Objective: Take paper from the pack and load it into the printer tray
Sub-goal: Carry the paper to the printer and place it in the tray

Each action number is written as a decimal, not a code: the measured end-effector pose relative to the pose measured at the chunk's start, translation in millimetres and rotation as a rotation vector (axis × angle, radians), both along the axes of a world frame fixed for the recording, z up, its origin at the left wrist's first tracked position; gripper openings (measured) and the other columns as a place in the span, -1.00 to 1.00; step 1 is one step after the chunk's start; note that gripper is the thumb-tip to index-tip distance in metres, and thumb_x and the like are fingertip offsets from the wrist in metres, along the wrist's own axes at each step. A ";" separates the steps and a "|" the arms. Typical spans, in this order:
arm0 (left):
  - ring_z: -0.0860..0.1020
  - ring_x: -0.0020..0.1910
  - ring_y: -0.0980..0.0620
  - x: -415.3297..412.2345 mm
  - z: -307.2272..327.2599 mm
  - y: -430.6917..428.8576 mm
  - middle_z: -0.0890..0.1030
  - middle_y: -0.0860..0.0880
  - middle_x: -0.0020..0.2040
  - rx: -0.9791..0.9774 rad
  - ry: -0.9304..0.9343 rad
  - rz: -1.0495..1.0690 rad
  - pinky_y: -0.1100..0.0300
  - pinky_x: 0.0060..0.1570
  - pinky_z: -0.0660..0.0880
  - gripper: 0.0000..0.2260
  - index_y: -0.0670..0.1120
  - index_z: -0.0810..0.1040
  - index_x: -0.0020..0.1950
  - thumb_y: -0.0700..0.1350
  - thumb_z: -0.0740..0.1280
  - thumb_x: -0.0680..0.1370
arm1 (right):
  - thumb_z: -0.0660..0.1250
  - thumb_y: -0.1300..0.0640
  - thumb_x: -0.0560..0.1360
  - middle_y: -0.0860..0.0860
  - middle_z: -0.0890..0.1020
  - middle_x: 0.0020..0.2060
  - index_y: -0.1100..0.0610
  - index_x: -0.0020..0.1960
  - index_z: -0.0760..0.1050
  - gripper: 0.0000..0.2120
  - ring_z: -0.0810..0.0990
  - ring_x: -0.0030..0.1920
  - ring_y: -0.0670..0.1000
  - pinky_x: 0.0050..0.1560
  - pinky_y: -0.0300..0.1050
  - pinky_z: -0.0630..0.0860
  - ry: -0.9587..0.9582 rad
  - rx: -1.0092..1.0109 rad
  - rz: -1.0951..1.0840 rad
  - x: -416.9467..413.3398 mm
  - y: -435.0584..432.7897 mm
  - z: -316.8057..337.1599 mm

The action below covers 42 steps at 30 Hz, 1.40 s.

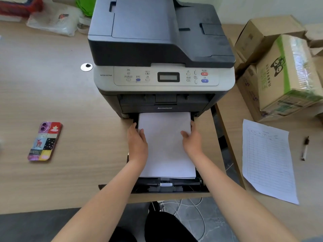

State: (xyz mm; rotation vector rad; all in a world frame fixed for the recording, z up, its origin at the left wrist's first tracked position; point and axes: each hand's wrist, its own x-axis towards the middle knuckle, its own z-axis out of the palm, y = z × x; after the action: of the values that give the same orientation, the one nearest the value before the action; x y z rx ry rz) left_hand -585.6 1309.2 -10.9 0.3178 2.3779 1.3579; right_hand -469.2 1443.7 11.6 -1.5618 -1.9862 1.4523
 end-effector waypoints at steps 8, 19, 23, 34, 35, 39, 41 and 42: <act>0.39 0.19 -0.10 -13.4 1.6 -50.9 0.57 0.00 0.08 -0.353 0.234 -0.347 0.00 0.19 0.23 -0.43 -0.04 0.26 0.46 0.04 0.35 0.51 | 0.39 0.07 0.51 0.06 0.46 0.39 0.12 0.51 0.17 -0.34 0.46 0.35 0.11 0.32 -0.01 0.42 -0.071 -0.111 0.096 35.0 -11.2 5.9; 0.39 0.02 -0.02 -1.9 3.1 -52.3 0.61 -0.04 -0.08 0.039 -0.040 -0.030 0.03 0.06 0.45 -0.65 0.06 0.51 0.19 -0.28 0.38 0.49 | 0.26 0.40 0.53 0.15 0.60 0.18 0.19 0.31 0.43 -0.63 0.57 0.18 0.12 0.05 -0.12 0.49 -0.018 -0.072 -0.151 42.5 -43.2 -3.0; 0.34 0.01 0.11 13.7 3.2 -54.2 0.55 -0.05 0.14 0.068 -0.010 -0.008 0.02 0.19 0.42 -0.64 0.10 0.46 0.25 -0.16 0.40 0.50 | 0.22 0.41 0.56 0.13 0.55 0.27 0.15 0.45 0.32 -0.51 0.54 0.18 0.01 0.11 -0.15 0.46 0.024 -0.030 -0.175 42.4 -51.7 -1.7; 0.04 0.48 -0.21 9.1 -11.9 -79.5 0.01 -0.19 0.52 -0.430 0.075 -0.565 -0.12 0.46 0.09 0.23 0.07 -0.22 0.55 0.07 0.62 0.19 | 0.30 -0.51 0.22 0.15 -0.16 0.56 -0.03 0.57 -0.18 0.16 -0.15 0.54 0.20 0.52 0.18 -0.06 -0.550 0.458 0.577 84.4 -53.2 -6.6; 0.07 0.46 -0.21 9.3 -11.7 -77.6 0.04 -0.18 0.51 -0.459 0.088 -0.581 -0.11 0.45 0.11 0.24 0.06 -0.24 0.55 0.08 0.62 0.19 | 0.32 -0.50 0.22 0.15 -0.15 0.56 -0.02 0.57 -0.17 0.17 -0.14 0.55 0.20 0.52 0.18 -0.03 -0.554 0.443 0.567 84.5 -51.3 -8.8; 0.15 0.43 -0.20 10.4 -7.6 -74.4 0.11 -0.18 0.49 -0.522 0.137 -0.568 -0.08 0.43 0.16 0.26 0.01 -0.24 0.56 0.11 0.62 0.17 | 0.47 -0.31 0.25 0.19 0.09 0.51 0.01 0.56 -0.07 0.10 0.08 0.49 0.21 0.38 0.16 0.28 -0.557 0.340 0.461 79.2 -48.5 -13.4; 0.18 0.42 -0.19 12.2 -5.1 -75.6 0.14 -0.17 0.48 -0.512 0.129 -0.554 -0.06 0.43 0.18 0.23 -0.01 -0.19 0.56 0.09 0.62 0.18 | 0.50 -0.26 0.26 0.19 0.20 0.45 0.01 0.55 -0.03 0.07 0.18 0.43 0.21 0.27 0.17 0.39 -0.560 0.264 0.424 75.9 -49.3 -12.9; 0.20 0.43 -0.18 13.5 -3.1 -76.8 0.16 -0.17 0.47 -0.471 0.104 -0.533 -0.05 0.43 0.20 0.18 -0.01 -0.14 0.57 0.06 0.62 0.21 | 0.50 -0.24 0.28 0.18 0.23 0.43 0.02 0.54 0.00 0.04 0.20 0.42 0.20 0.25 0.16 0.42 -0.556 0.239 0.416 75.4 -49.1 -11.3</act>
State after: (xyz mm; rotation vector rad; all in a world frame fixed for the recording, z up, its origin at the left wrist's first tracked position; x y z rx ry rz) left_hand -572.1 1232.4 -14.0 0.8208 2.3615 0.5383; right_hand -393.8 1394.6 0.3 -1.6341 -2.8172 0.8886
